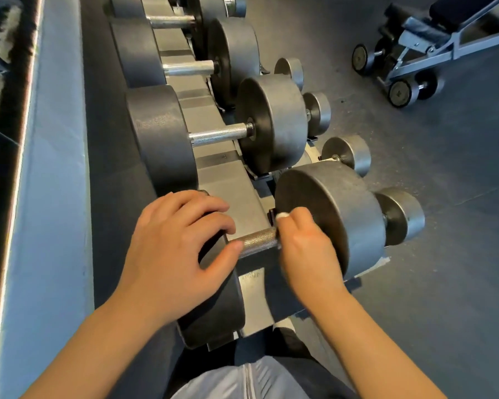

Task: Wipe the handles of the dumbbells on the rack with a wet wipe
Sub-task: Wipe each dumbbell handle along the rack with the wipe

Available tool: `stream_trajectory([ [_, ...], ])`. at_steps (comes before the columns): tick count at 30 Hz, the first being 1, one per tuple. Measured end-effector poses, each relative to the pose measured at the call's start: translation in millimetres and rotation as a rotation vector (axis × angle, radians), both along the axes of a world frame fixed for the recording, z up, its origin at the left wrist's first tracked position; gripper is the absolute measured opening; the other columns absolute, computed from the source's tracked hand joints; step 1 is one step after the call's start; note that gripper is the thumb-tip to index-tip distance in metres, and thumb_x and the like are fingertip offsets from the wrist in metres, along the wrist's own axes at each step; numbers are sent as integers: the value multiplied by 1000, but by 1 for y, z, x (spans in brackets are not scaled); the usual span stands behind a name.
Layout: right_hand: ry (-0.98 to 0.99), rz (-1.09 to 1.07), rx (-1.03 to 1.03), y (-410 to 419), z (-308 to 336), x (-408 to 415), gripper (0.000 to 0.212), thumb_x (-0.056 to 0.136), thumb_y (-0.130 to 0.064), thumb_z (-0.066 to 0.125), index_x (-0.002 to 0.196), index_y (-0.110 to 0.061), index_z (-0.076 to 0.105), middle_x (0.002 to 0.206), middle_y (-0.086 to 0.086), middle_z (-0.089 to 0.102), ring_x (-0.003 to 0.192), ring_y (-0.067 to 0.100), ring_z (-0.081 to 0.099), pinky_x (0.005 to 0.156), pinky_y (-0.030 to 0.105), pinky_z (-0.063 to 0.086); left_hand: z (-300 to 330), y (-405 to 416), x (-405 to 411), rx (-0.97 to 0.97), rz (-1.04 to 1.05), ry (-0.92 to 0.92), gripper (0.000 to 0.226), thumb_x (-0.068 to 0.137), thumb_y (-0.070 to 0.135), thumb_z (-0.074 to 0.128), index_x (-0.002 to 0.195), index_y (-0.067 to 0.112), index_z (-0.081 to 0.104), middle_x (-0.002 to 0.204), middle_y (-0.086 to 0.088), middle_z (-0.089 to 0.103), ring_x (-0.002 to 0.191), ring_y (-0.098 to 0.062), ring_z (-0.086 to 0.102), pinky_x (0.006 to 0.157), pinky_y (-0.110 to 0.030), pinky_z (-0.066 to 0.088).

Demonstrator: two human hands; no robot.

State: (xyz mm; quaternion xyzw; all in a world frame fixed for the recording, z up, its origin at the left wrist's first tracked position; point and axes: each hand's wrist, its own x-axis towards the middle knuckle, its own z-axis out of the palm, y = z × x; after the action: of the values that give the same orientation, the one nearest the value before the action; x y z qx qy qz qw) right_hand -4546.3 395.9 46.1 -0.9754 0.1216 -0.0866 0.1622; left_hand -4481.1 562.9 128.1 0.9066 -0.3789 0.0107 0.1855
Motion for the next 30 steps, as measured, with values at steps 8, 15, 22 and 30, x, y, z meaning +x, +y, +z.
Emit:
stream_trajectory([
  [8, -140, 89, 398, 20, -7, -3, 17, 84, -13, 63, 100, -9, 67, 96, 6, 56, 78, 8, 52, 67, 9, 42, -2, 0, 1, -137, 107, 55, 26, 89, 40, 49, 88, 31, 74, 106, 16, 66, 108, -11, 56, 92, -41, 42],
  [15, -195, 60, 273, 34, -14, -9, 26, 78, -5, 64, 103, -7, 64, 91, 7, 56, 65, 19, 56, 56, 22, 46, 0, 0, 4, -36, 28, 13, 27, 90, 36, 47, 88, 29, 73, 103, 14, 66, 107, -12, 55, 89, -31, 35],
  [22, -180, -396, 178, 12, -27, -5, 33, 77, 1, 73, 109, -3, 65, 93, 11, 56, 70, 16, 56, 57, 9, 40, 0, -2, 7, -143, 72, 89, 27, 88, 39, 49, 84, 30, 74, 99, 18, 65, 105, -10, 55, 91, -33, 35],
  [30, -301, 30, 629, 62, -19, -10, 27, 89, -19, 50, 105, -11, 70, 99, 1, 60, 87, 8, 56, 80, 12, 43, 0, -2, 9, -87, 21, 44, 27, 89, 37, 48, 83, 27, 72, 99, 14, 65, 105, -14, 56, 90, -37, 40],
])
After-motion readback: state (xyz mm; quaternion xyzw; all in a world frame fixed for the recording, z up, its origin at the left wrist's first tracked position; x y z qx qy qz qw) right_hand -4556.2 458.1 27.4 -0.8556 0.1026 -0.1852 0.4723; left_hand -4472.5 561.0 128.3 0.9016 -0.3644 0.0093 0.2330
